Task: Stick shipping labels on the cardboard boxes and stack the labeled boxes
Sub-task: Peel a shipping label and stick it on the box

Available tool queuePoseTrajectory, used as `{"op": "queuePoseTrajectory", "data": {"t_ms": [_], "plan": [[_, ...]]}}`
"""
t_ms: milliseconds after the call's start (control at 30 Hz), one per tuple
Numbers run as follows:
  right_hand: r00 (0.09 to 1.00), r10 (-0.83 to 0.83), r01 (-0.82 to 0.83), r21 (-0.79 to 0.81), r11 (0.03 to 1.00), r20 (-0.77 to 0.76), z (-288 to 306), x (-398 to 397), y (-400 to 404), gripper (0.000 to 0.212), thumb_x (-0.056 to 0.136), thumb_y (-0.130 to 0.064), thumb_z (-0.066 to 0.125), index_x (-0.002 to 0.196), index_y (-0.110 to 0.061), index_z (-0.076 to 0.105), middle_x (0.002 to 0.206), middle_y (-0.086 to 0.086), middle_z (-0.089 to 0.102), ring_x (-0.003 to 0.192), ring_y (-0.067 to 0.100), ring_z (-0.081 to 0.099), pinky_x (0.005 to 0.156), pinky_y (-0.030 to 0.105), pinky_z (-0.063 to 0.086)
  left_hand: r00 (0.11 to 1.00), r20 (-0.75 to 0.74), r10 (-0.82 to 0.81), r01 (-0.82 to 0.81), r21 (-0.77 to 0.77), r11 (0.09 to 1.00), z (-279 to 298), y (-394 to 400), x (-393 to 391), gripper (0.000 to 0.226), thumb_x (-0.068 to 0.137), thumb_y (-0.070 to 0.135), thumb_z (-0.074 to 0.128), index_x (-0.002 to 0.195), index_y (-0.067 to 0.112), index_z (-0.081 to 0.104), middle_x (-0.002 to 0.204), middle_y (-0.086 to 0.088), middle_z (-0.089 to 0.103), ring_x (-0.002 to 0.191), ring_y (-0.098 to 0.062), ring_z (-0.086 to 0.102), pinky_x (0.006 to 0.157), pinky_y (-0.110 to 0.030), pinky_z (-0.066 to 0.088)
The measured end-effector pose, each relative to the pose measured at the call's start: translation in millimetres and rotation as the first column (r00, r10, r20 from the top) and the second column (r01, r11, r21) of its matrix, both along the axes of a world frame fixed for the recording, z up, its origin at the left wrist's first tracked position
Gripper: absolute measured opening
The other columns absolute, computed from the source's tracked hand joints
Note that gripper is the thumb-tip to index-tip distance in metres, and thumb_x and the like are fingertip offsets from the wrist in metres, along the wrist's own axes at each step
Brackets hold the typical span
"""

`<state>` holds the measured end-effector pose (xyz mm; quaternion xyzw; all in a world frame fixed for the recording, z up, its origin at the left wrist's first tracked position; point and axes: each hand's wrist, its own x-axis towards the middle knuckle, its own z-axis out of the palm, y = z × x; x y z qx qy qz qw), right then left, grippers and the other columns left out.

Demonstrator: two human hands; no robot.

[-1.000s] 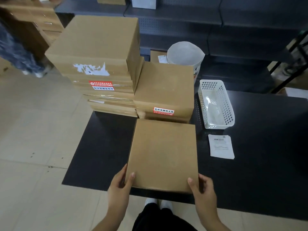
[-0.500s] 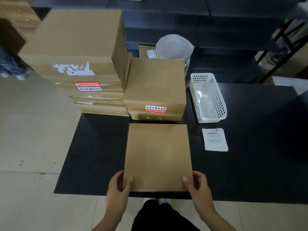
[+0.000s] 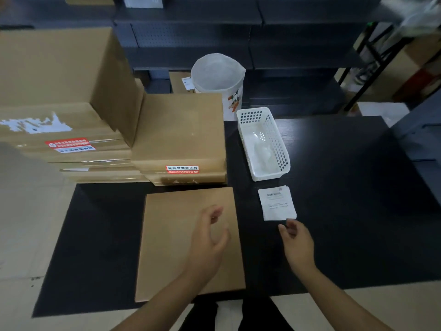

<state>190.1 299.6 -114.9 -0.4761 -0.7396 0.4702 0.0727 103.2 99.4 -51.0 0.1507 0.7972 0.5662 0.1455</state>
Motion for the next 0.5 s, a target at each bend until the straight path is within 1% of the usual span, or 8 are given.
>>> {"op": "queuePoseTrajectory", "data": {"t_ms": [67, 100, 167, 200, 267, 333, 400, 500], "plan": [[1.0, 0.008, -0.008, 0.027, 1.0, 0.016, -4, -9, 25, 0.035, 0.093, -0.018, 0.06, 0.125, -0.006, 0.056, 0.122, 0.011, 0.058, 0.1, 0.014, 0.056, 0.085, 0.025, 0.044, 0.996, 0.012, -0.088, 0.088, 0.01, 0.996, -6, 46, 6, 0.038, 0.09, 0.014, 0.06, 0.125, 0.023, 0.051, 0.121, 0.013, 0.053, 0.115, 0.001, 0.05, 0.098, -0.012, 0.038], [0.999, 0.019, -0.021, 0.038, 0.999, 0.036, -7, -14, 37, 0.035, 0.093, -0.018, 0.06, 0.126, -0.006, 0.056, 0.123, 0.01, 0.058, 0.101, 0.014, 0.056, 0.085, 0.026, 0.045, 0.993, 0.02, -0.116, 0.116, -0.016, 0.993, -11, 67, 9, 0.039, 0.09, 0.013, 0.06, 0.127, 0.022, 0.05, 0.122, 0.012, 0.053, 0.116, 0.003, 0.048, 0.098, -0.01, 0.036], [0.996, 0.045, -0.049, 0.05, 0.998, 0.079, -11, -20, 60, 0.033, 0.093, -0.016, 0.059, 0.125, -0.008, 0.056, 0.124, 0.009, 0.056, 0.101, 0.013, 0.056, 0.085, 0.026, 0.046, 0.993, 0.038, -0.111, 0.113, -0.079, 0.99, -26, 106, 13, 0.043, 0.089, 0.011, 0.061, 0.129, 0.018, 0.049, 0.124, 0.01, 0.051, 0.116, 0.005, 0.046, 0.097, -0.007, 0.034], [0.995, 0.057, -0.062, 0.049, 0.997, 0.084, -13, -23, 71, 0.032, 0.093, -0.015, 0.06, 0.124, -0.008, 0.056, 0.124, 0.009, 0.056, 0.1, 0.012, 0.054, 0.085, 0.025, 0.045, 0.996, 0.047, -0.08, 0.085, -0.1, 0.991, -34, 122, 13, 0.042, 0.088, 0.01, 0.062, 0.129, 0.016, 0.05, 0.123, 0.007, 0.052, 0.114, 0.003, 0.047, 0.096, -0.008, 0.036], [0.994, 0.073, -0.077, 0.042, 0.996, 0.086, -18, -27, 90, 0.033, 0.092, -0.013, 0.06, 0.124, -0.007, 0.057, 0.125, 0.01, 0.055, 0.099, 0.011, 0.052, 0.086, 0.024, 0.043, 0.995, 0.095, 0.023, -0.008, -0.16, 0.987, -51, 146, 9, 0.04, 0.087, 0.008, 0.061, 0.126, 0.013, 0.052, 0.12, 0.003, 0.053, 0.11, -0.003, 0.05, 0.098, -0.017, 0.04], [0.993, 0.072, -0.075, 0.028, 0.997, 0.089, -21, -32, 106, 0.032, 0.092, -0.012, 0.061, 0.122, -0.006, 0.058, 0.123, 0.009, 0.055, 0.098, 0.012, 0.053, 0.085, 0.022, 0.042, 0.977, 0.164, 0.132, -0.086, -0.263, 0.961, -65, 163, 2, 0.042, 0.088, 0.009, 0.062, 0.127, 0.011, 0.05, 0.121, 0.0, 0.05, 0.113, -0.012, 0.05, 0.1, -0.024, 0.04], [0.991, 0.07, -0.072, 0.015, 0.997, 0.11, -25, -36, 118, 0.031, 0.09, -0.015, 0.065, 0.119, -0.007, 0.06, 0.12, 0.009, 0.055, 0.098, 0.014, 0.056, 0.085, 0.024, 0.044, 0.945, 0.237, 0.225, -0.123, -0.381, 0.916, -76, 175, -6, 0.047, 0.09, 0.013, 0.061, 0.134, 0.01, 0.045, 0.129, -0.004, 0.047, 0.118, -0.017, 0.048, 0.104, -0.03, 0.039], [0.983, 0.068, -0.065, -0.021, 0.998, 0.17, -34, -42, 127, 0.032, 0.085, -0.023, 0.071, 0.113, -0.01, 0.061, 0.112, 0.006, 0.057, 0.094, 0.015, 0.057, 0.08, 0.026, 0.046, 0.907, 0.291, 0.303, -0.147, -0.456, 0.878, -88, 186, -11, 0.05, 0.091, 0.015, 0.061, 0.137, 0.01, 0.042, 0.134, -0.006, 0.045, 0.119, -0.018, 0.048, 0.103, -0.033, 0.042]]}}
